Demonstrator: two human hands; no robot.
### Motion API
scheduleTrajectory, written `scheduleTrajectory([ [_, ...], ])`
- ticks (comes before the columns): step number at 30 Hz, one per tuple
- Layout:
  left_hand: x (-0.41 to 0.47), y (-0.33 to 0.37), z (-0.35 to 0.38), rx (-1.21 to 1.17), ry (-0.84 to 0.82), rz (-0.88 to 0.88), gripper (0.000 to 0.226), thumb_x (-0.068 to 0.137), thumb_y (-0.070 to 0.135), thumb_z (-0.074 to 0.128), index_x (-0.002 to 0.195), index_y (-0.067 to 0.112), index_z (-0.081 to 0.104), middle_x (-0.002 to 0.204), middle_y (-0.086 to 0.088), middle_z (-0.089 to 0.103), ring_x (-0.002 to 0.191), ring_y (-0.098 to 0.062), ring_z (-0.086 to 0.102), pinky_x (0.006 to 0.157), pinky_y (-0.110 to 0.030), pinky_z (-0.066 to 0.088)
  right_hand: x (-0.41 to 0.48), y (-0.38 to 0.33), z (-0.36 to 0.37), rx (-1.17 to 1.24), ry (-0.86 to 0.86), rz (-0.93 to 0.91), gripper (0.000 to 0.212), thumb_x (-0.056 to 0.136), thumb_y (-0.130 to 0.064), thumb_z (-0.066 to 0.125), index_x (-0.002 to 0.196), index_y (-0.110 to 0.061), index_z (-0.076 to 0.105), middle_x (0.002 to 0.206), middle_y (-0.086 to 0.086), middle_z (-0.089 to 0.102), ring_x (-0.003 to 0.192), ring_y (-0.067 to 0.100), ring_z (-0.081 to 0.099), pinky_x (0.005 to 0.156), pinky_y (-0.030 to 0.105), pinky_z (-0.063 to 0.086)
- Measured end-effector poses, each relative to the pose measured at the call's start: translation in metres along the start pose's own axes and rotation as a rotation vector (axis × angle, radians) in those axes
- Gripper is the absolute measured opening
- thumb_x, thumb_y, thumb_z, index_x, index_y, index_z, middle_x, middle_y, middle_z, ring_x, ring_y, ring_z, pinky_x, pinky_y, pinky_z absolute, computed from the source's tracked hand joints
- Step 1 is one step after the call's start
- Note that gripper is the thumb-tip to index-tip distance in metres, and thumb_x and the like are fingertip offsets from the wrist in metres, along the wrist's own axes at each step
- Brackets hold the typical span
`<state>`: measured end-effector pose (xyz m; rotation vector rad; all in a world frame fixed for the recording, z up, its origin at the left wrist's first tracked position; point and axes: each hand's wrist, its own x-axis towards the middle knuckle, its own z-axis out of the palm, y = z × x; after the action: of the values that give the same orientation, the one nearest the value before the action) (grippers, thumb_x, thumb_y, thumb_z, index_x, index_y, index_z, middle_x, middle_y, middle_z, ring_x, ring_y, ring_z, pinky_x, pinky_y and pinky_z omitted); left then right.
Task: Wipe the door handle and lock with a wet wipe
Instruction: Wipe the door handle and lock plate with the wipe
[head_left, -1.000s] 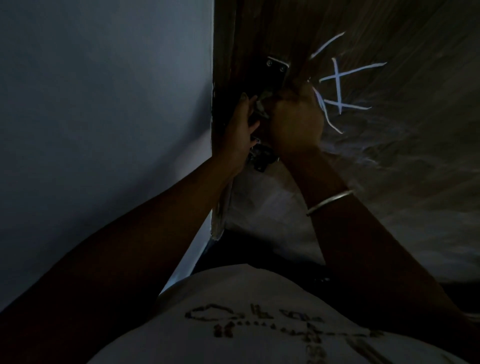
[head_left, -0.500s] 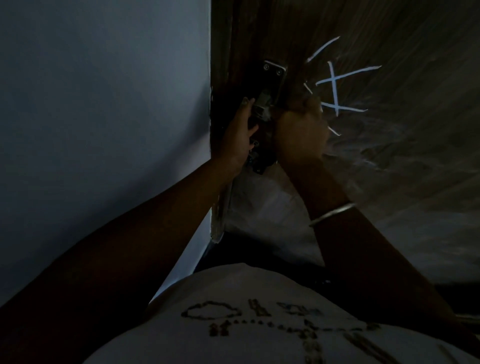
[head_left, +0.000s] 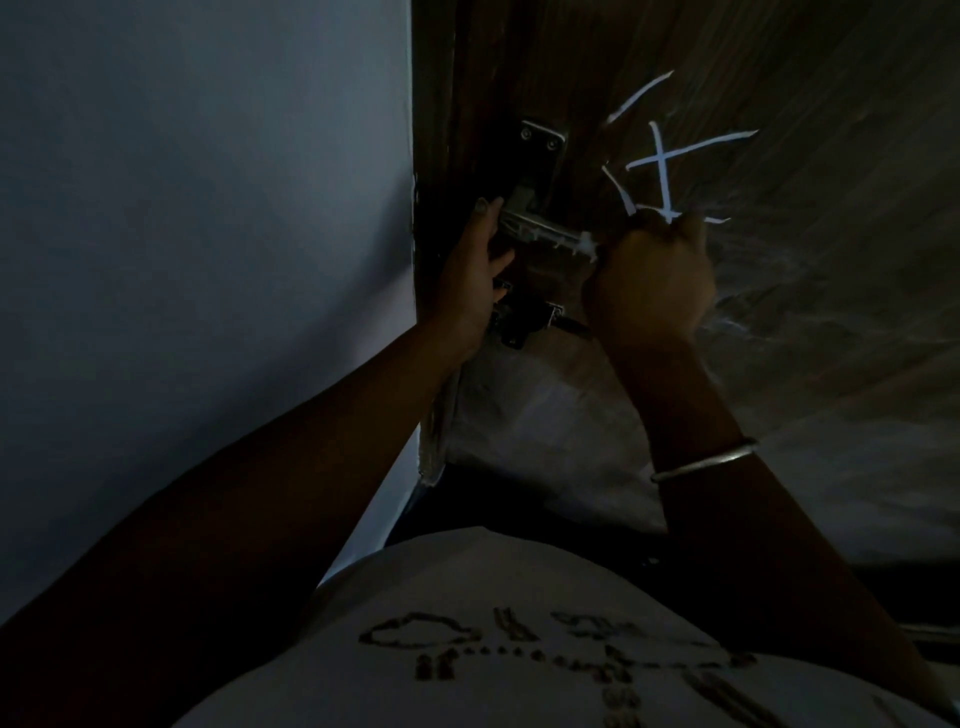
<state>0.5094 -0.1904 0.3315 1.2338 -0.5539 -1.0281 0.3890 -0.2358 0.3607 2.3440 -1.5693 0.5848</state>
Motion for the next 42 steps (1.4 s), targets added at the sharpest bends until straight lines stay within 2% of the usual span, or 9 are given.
scheduleTrajectory([
  [6, 0.004, -0.003, 0.002, -0.034, 0.027, -0.01, 0.047, 0.098, 0.039, 0.022, 0.14, 0.023, 0.032, 0.148, -0.004, 0.036, 0.129, -0.023, 0.043, 0.104, -0.041, 0.033, 0.009, -0.047, 0.001, 0.077, 0.065, -0.18, 0.012, 0.07, -0.007, 0.074, 0.066, 0.002, 0.068, 0.076, 0.02, 0.068, 0.082, 0.041, 0.064, 0.056, 0.039, 0.052],
  [11, 0.003, -0.003, 0.002, -0.14, 0.03, -0.006, 0.044, 0.099, 0.035, 0.025, 0.134, 0.013, 0.041, 0.136, -0.014, 0.049, 0.108, -0.018, 0.056, 0.089, -0.032, 0.049, 0.015, -0.062, 0.008, 0.152, 0.045, -0.315, 0.033, 0.086, -0.023, 0.044, 0.081, -0.007, 0.072, 0.089, 0.009, 0.07, 0.095, 0.036, 0.058, 0.066, 0.037, 0.046],
  [14, 0.003, -0.002, 0.003, -0.063, 0.023, -0.015, 0.045, 0.098, 0.038, 0.022, 0.137, 0.021, 0.036, 0.144, -0.007, 0.042, 0.125, -0.022, 0.047, 0.096, -0.037, 0.04, 0.013, -0.049, 0.006, 0.11, 0.052, -0.248, 0.015, 0.082, -0.021, 0.064, 0.079, -0.008, 0.072, 0.085, 0.009, 0.07, 0.096, 0.035, 0.06, 0.068, 0.037, 0.048],
  [19, 0.002, -0.003, 0.003, 0.006, 0.031, 0.004, 0.047, 0.097, 0.039, 0.023, 0.142, 0.025, 0.028, 0.15, -0.001, 0.033, 0.131, -0.02, 0.04, 0.097, -0.037, 0.029, -0.002, -0.002, -0.004, 0.126, -0.107, -0.075, 0.022, 0.093, -0.019, 0.051, 0.103, -0.006, 0.066, 0.109, 0.018, 0.062, 0.116, 0.032, 0.049, 0.083, 0.042, 0.046],
  [24, 0.003, -0.007, 0.003, 0.038, 0.019, 0.018, 0.043, 0.098, 0.038, 0.023, 0.14, 0.029, 0.029, 0.15, 0.0, 0.032, 0.131, -0.02, 0.04, 0.099, -0.039, 0.032, -0.015, 0.028, 0.008, 0.806, 0.067, 0.175, 0.018, 0.089, -0.02, 0.062, 0.103, -0.011, 0.069, 0.095, -0.01, 0.065, 0.083, -0.014, 0.056, 0.073, 0.0, 0.04],
  [29, 0.003, -0.008, 0.002, 0.034, 0.011, 0.026, 0.043, 0.098, 0.038, 0.024, 0.14, 0.028, 0.03, 0.149, 0.0, 0.033, 0.13, -0.019, 0.04, 0.097, -0.038, 0.032, -0.022, 0.025, 0.026, 1.357, 0.075, 0.532, 0.017, 0.086, -0.006, 0.064, 0.103, -0.01, 0.068, 0.103, 0.003, 0.069, 0.09, -0.001, 0.065, 0.081, 0.02, 0.052],
  [33, 0.002, -0.007, 0.002, 0.037, 0.004, 0.017, 0.044, 0.098, 0.038, 0.024, 0.14, 0.028, 0.029, 0.149, 0.0, 0.033, 0.13, -0.019, 0.04, 0.097, -0.038, 0.032, -0.021, 0.015, 0.031, 1.322, 0.055, 0.494, 0.021, 0.087, -0.008, 0.064, 0.103, -0.021, 0.067, 0.095, -0.011, 0.068, 0.088, -0.003, 0.065, 0.082, 0.021, 0.052],
  [39, 0.002, -0.006, 0.003, 0.04, 0.002, 0.018, 0.045, 0.098, 0.039, 0.022, 0.141, 0.028, 0.028, 0.149, 0.001, 0.033, 0.129, -0.017, 0.041, 0.095, -0.037, 0.031, -0.023, 0.015, 0.047, 1.425, -0.006, 0.694, 0.024, 0.088, 0.0, 0.06, 0.111, 0.001, 0.065, 0.085, -0.003, 0.067, 0.067, -0.01, 0.064, 0.062, 0.01, 0.049],
  [42, 0.002, -0.007, 0.002, 0.045, -0.004, 0.018, 0.045, 0.098, 0.038, 0.022, 0.141, 0.027, 0.028, 0.15, 0.001, 0.032, 0.13, -0.018, 0.04, 0.096, -0.037, 0.032, -0.021, 0.015, 0.045, 1.448, 0.043, 0.698, 0.022, 0.087, 0.001, 0.06, 0.108, -0.001, 0.067, 0.085, -0.009, 0.066, 0.072, -0.008, 0.064, 0.069, 0.013, 0.052],
])
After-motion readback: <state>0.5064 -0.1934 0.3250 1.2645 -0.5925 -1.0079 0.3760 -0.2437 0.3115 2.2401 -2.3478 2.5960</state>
